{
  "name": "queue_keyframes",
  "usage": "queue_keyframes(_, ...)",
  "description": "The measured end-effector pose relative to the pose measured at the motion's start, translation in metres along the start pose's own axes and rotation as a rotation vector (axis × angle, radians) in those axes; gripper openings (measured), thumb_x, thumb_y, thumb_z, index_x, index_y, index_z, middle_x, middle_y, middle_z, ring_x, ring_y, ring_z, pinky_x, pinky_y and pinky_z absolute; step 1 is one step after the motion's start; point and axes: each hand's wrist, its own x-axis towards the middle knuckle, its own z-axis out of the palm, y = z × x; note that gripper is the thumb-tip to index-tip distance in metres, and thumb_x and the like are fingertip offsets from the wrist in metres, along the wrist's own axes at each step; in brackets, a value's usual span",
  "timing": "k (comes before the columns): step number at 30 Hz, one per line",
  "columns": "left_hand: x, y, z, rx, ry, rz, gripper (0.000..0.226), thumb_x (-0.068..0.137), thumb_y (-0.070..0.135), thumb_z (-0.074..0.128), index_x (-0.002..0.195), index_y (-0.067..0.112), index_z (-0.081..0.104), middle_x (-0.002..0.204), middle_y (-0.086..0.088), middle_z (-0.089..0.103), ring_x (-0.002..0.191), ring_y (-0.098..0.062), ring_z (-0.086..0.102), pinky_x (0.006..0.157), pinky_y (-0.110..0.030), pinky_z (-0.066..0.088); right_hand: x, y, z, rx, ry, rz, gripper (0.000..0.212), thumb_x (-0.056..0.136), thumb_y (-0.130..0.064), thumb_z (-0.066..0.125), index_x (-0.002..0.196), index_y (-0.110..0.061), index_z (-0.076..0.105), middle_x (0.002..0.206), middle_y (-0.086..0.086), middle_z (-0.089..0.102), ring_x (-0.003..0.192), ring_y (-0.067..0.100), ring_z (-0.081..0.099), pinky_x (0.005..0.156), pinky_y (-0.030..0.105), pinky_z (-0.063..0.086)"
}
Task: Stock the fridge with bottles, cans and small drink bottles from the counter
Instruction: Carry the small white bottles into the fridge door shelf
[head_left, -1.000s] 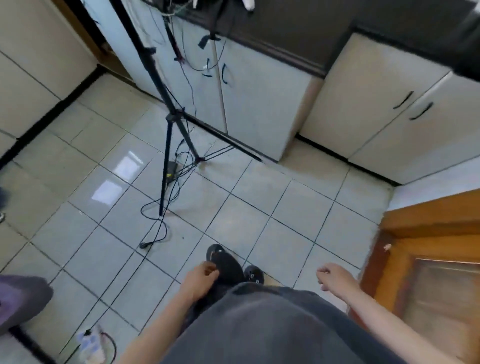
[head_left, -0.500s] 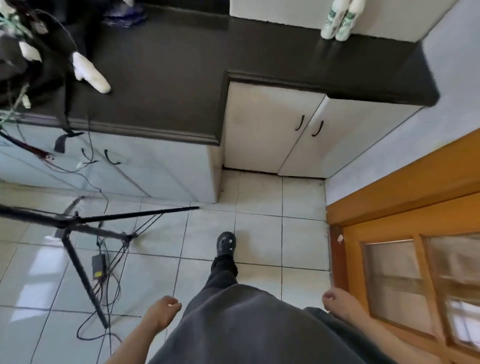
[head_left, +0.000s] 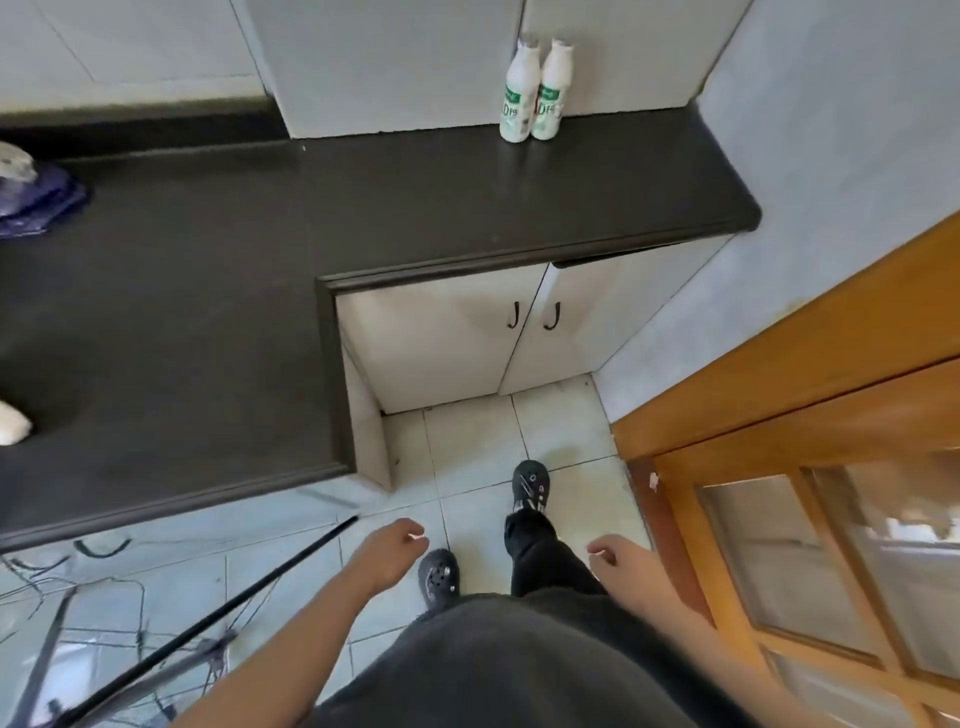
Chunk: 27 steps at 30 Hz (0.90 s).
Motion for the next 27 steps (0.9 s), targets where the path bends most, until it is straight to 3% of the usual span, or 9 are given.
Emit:
queue_keyframes(5,0.023,0.013,0.002,-0.047,-0.012,-0.095,0.030,0.097,0.032,0.047,0.122,0.018,0.056,0.125,-0.005,0.059,0.111,-0.021,0.056,0.093,-0.027,0.042,0.048,0.013,-0.031,0.035,-0.028,0.078,0.028,0.095,-0.020,0.050,0.120,-0.014,0.060,0.123,0.003,0.061,0.113,0.018,0.056,0.099,0.029,0.042)
queue_keyframes(9,0.052,0.031,-0.023,-0.139,0.008,-0.191,0.021,0.094,0.024,0.048,0.099,0.009,0.061,0.110,-0.014,0.064,0.100,-0.026,0.060,0.094,-0.036,0.047,0.106,0.005,-0.081,0.044,-0.062,0.099,0.027,0.094,-0.021,0.051,0.118,-0.013,0.062,0.123,0.005,0.061,0.112,0.018,0.056,0.099,0.030,0.043)
queue_keyframes(13,0.086,0.085,-0.069,-0.159,0.084,-0.215,0.031,0.095,0.027,0.047,0.112,0.004,0.060,0.119,-0.018,0.062,0.112,-0.030,0.057,0.092,-0.031,0.045,0.171,-0.029,-0.155,0.089,0.010,0.027,0.026,0.092,-0.018,0.053,0.115,-0.013,0.063,0.116,0.005,0.065,0.105,0.019,0.060,0.096,0.034,0.045)
queue_keyframes(15,0.102,0.123,-0.092,-0.200,0.073,-0.166,0.032,0.096,0.025,0.048,0.114,0.001,0.058,0.121,-0.020,0.061,0.113,-0.031,0.056,0.093,-0.031,0.044,0.200,-0.056,-0.192,0.112,0.085,-0.070,0.023,0.093,-0.019,0.053,0.113,-0.016,0.062,0.111,0.001,0.065,0.102,0.017,0.059,0.093,0.034,0.047)
queue_keyframes(19,0.121,0.204,-0.143,-0.264,0.224,-0.001,0.015,0.095,0.028,0.054,0.108,0.025,0.062,0.101,0.004,0.066,0.087,-0.009,0.062,0.089,-0.023,0.045,0.238,-0.117,-0.262,0.270,0.224,-0.295,0.012,0.093,-0.019,0.056,0.098,-0.028,0.062,0.093,-0.012,0.065,0.091,0.007,0.061,0.082,0.023,0.049)
queue_keyframes(21,0.121,0.242,-0.164,-0.360,0.348,0.107,0.010,0.093,0.026,0.058,0.096,0.034,0.061,0.088,0.008,0.068,0.077,0.000,0.062,0.081,-0.018,0.049,0.249,-0.146,-0.293,0.331,0.281,-0.379,0.015,0.091,-0.018,0.057,0.095,-0.032,0.063,0.088,-0.016,0.065,0.085,0.000,0.061,0.073,0.014,0.046)
queue_keyframes(27,0.134,0.322,-0.225,-0.441,0.609,0.333,0.019,0.092,0.023,0.059,0.102,0.038,0.059,0.092,0.012,0.065,0.083,0.004,0.058,0.071,-0.005,0.042,0.274,-0.214,-0.350,0.513,0.391,-0.467,0.014,0.090,-0.018,0.059,0.098,-0.029,0.064,0.090,-0.017,0.067,0.087,-0.006,0.062,0.074,0.008,0.044)
